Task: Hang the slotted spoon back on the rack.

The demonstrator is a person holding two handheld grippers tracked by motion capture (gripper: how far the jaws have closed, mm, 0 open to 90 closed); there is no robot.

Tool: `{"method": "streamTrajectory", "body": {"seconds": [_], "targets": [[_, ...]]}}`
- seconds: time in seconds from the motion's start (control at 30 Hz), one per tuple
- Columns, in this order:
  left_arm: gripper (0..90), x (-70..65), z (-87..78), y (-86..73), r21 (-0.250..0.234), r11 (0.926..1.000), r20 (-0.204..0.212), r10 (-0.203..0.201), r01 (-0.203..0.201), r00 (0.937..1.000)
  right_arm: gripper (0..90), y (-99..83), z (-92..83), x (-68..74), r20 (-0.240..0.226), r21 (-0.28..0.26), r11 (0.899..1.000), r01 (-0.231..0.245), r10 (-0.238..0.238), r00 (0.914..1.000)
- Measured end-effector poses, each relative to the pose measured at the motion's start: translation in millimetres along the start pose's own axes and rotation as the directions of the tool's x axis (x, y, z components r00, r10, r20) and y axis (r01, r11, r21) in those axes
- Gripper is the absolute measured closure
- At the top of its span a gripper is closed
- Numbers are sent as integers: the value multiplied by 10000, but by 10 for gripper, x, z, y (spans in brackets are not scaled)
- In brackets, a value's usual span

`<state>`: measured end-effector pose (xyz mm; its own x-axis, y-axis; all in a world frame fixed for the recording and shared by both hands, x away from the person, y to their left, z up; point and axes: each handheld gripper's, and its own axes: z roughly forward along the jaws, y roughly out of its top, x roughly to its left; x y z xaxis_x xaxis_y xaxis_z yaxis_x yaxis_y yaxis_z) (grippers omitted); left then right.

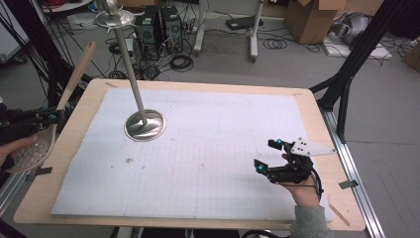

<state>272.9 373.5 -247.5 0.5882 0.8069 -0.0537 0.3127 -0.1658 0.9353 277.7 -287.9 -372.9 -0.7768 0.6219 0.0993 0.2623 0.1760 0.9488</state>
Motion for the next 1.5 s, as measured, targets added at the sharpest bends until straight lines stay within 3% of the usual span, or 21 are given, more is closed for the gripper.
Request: {"method": "streamTrajectory", "body": {"seconds": [1.0, 1.5], "targets": [[777, -2, -164, 224, -596, 9981, -264, 109, -125, 9996, 94, -14, -23, -27, 47, -84, 9999, -63, 64, 10000], [777, 60, -85, 290, -542, 9985, -253, -69, 55, 9997, 94, -24, -53, -50, 99, -147, 9998, -111, 112, 9999]]}}
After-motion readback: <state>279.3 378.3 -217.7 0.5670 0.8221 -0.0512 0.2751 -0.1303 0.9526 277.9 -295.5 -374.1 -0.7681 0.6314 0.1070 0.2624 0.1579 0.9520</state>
